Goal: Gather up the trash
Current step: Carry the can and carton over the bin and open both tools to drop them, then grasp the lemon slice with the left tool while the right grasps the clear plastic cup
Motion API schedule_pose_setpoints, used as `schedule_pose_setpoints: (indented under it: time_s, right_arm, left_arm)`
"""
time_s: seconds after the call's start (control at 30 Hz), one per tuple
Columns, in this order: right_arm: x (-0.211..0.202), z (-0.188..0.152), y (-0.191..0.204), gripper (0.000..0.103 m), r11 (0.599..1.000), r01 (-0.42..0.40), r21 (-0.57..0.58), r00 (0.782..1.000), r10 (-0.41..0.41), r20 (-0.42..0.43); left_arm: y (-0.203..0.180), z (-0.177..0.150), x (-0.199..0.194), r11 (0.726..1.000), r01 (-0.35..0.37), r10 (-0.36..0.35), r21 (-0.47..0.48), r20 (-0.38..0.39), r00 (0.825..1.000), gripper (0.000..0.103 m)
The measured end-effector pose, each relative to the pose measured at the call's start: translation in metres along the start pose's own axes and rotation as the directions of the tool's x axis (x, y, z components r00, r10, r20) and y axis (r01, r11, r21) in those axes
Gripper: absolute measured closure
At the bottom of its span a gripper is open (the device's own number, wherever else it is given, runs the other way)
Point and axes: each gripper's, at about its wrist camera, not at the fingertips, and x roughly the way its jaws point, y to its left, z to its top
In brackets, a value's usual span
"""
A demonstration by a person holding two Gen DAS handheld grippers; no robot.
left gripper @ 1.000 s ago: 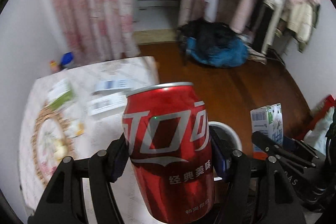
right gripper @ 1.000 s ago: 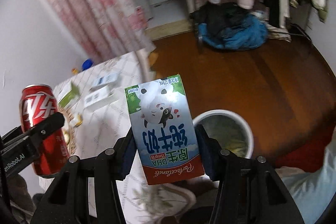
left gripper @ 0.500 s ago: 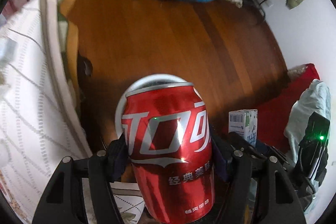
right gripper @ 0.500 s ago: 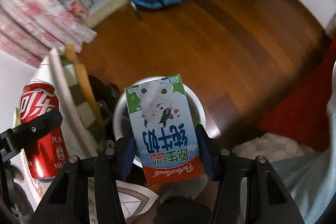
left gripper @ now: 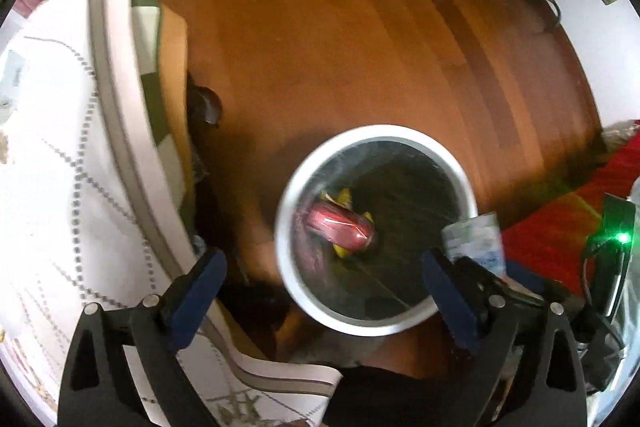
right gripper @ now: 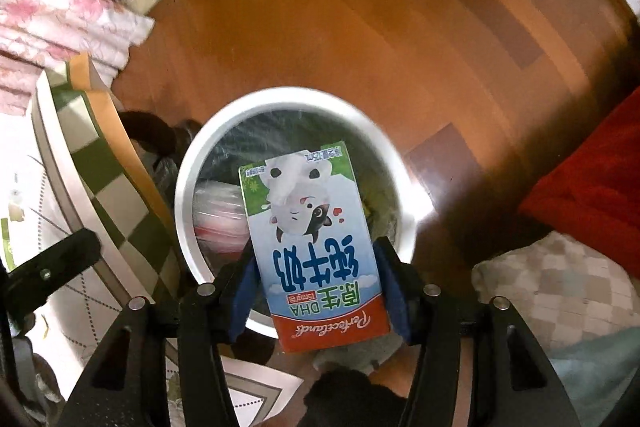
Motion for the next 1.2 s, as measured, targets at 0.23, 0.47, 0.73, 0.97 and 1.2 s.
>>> schedule_pose_setpoints:
  time_s: [0.23, 0.47, 0.73, 0.97, 1.2]
  right_arm:
    - [-0.003, -0.010, 0.003, 0.000, 0.996, 0.091, -0.016, 0.996, -0.091, 0.001]
    - [-0.023, -0.021, 0.002, 0.000, 0.989, 0.143, -0.037, 0.990, -0.142, 0.010]
    - [-0.053, -0.040, 0.008, 0.000, 0.984, 0.168, -0.064, 0.985, -0.166, 0.035]
    - [-0.089, -0.059, 0.014, 0.000, 0.985, 0.158, -0.073, 0.984, -0.152, 0.088]
    - [-0.140, -0.083, 0.028, 0.000, 0.990, 0.120, -0.078, 0.980, -0.106, 0.169]
  left_arm:
    - [0.004, -0.017, 0.007, 0.997, -0.080, 0.080, 0.018, 0.019, 0.997, 0.003]
    - [0.003, -0.029, -0.001, 0.995, -0.094, 0.094, 0.025, 0.032, 0.995, 0.003]
    - [0.006, -0.044, -0.030, 0.994, -0.106, 0.104, 0.027, 0.082, 0.991, 0.003]
    - [0.005, -0.063, -0.060, 0.995, -0.096, 0.092, 0.022, 0.131, 0.987, 0.003]
    - [0.004, -0.087, -0.111, 0.996, -0.083, 0.077, 0.019, 0.220, 0.973, 0.003]
